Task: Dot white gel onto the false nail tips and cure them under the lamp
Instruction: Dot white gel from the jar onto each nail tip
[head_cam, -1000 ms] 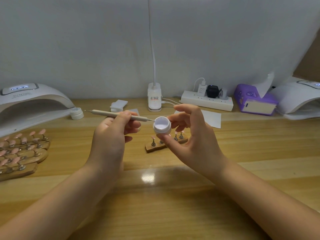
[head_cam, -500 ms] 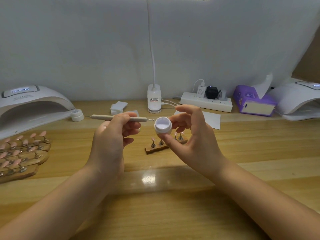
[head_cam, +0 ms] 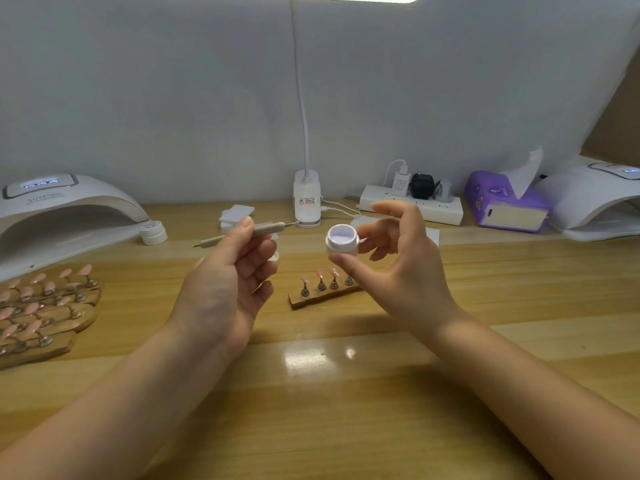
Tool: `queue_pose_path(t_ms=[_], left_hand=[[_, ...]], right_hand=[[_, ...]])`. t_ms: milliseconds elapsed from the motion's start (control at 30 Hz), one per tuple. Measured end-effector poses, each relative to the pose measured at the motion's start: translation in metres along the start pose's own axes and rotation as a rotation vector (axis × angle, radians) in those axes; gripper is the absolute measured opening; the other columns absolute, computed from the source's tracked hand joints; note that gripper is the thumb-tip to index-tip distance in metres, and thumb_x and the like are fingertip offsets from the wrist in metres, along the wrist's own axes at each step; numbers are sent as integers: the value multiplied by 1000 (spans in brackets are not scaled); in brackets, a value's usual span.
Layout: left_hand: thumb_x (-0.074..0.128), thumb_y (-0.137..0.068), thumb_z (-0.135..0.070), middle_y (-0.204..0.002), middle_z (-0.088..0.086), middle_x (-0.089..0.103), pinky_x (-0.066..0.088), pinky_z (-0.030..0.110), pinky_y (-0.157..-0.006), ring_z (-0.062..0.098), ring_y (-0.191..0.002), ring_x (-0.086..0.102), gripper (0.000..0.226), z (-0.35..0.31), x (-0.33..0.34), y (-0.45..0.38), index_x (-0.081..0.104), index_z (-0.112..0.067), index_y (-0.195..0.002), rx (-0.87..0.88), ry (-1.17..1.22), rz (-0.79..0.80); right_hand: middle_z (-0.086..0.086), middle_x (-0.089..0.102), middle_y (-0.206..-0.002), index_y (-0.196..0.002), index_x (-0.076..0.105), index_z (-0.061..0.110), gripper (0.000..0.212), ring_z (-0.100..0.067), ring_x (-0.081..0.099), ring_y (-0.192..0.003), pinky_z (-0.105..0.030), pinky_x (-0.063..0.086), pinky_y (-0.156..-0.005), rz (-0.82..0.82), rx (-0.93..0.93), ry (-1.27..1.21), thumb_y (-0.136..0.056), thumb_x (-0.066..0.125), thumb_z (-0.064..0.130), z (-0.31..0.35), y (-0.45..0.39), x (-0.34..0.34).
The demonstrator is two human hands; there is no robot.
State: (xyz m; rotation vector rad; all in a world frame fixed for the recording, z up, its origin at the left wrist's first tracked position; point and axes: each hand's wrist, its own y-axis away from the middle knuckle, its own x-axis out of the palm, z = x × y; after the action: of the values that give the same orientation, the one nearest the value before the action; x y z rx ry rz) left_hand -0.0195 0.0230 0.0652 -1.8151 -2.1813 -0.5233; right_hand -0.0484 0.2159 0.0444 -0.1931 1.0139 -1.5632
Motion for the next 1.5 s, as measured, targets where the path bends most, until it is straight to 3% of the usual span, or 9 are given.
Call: queue_pose_path(t_ms=[233, 567, 767, 933, 1000, 1100, 1267, 1367, 1500], left_hand=[[64, -86, -45, -60, -11, 63, 39, 26, -60, 5, -50, 58, 29, -1, 0, -3, 72, -23, -69, -32, 29, -47], [73, -80, -43, -66, -9, 69, 42, 25, -61, 2, -54, 60, 23, 7, -7, -7, 76, -26, -65, 79, -47, -164], [70, -84, -40, -71, -7, 71, 41, 26, -62, 4, -60, 61, 20, 21, -12, -10, 73, -22, -78, 100, -123, -164], [69, -85, -37, -70, -7, 70, 42, 26, -62, 4, -61, 61, 18, 24, -13, -11, 74, -21, -78, 82, -136, -164], [69, -85, -34, -66, -7, 68, 43, 26, -61, 5, -59, 60, 19, 24, -13, -11, 74, -21, -73, 76, -115, -183], [67, -87, -30, -60, -7, 64, 44, 27, -59, 5, -56, 57, 19, 24, -12, -9, 72, -20, -71, 86, -91, -220], [64, -90, -27, -56, -4, 59, 57, 40, -76, 8, -60, 56, 20, 24, -6, -6, 70, -17, -74, 79, -37, -222], [61, -92, -25, -56, -3, 60, 52, 50, -90, 12, -66, 57, 21, 26, -1, -2, 70, -18, -74, 66, -33, -199], [62, -92, -27, -57, -3, 61, 49, 52, -95, 14, -71, 58, 17, 29, 2, 2, 69, -17, -79, 55, -32, -172]], right_hand=[[18, 60, -88, -117, 38, 31, 68, -2, 61, -81, -15, 50, -67, -103, 185, 57, -66, 81, 46, -23, -9, -10], [19, 54, -89, -128, 39, 23, 68, -9, 57, -90, -32, 48, -79, -13, 456, 204, -76, 77, 43, -63, -8, -20], [6, 69, -110, -127, 42, 24, 61, -12, 58, -103, -36, 49, -89, 160, 537, 273, -80, 73, 44, -70, -4, -20], [0, 55, -132, -136, 39, 24, 61, -21, 44, -126, -38, 42, -101, 185, 514, 373, -83, 66, 35, -66, -3, -19], [0, 53, -124, -129, 48, 19, 50, -20, 45, -118, -34, 42, -95, 62, 387, 450, -84, 65, 31, -58, -4, -18], [1, 55, -85, -101, 61, 12, 18, -15, 52, -78, -29, 45, -66, -79, 75, 390, -84, 65, 17, -36, -4, -17], [13, 51, -52, -68, 67, 19, 21, -6, 46, -50, -24, 38, -48, 160, 14, 373, -84, 66, 31, -8, 11, 1], [18, 49, -52, -74, 71, 28, 15, -1, 47, -54, -21, 35, -54, 285, 190, 347, -81, 66, 40, -6, 18, 13], [21, 46, -56, -97, 74, 34, 21, 0, 44, -64, -20, 33, -56, 344, 171, 435, -86, 60, 46, -8, 21, 20]])
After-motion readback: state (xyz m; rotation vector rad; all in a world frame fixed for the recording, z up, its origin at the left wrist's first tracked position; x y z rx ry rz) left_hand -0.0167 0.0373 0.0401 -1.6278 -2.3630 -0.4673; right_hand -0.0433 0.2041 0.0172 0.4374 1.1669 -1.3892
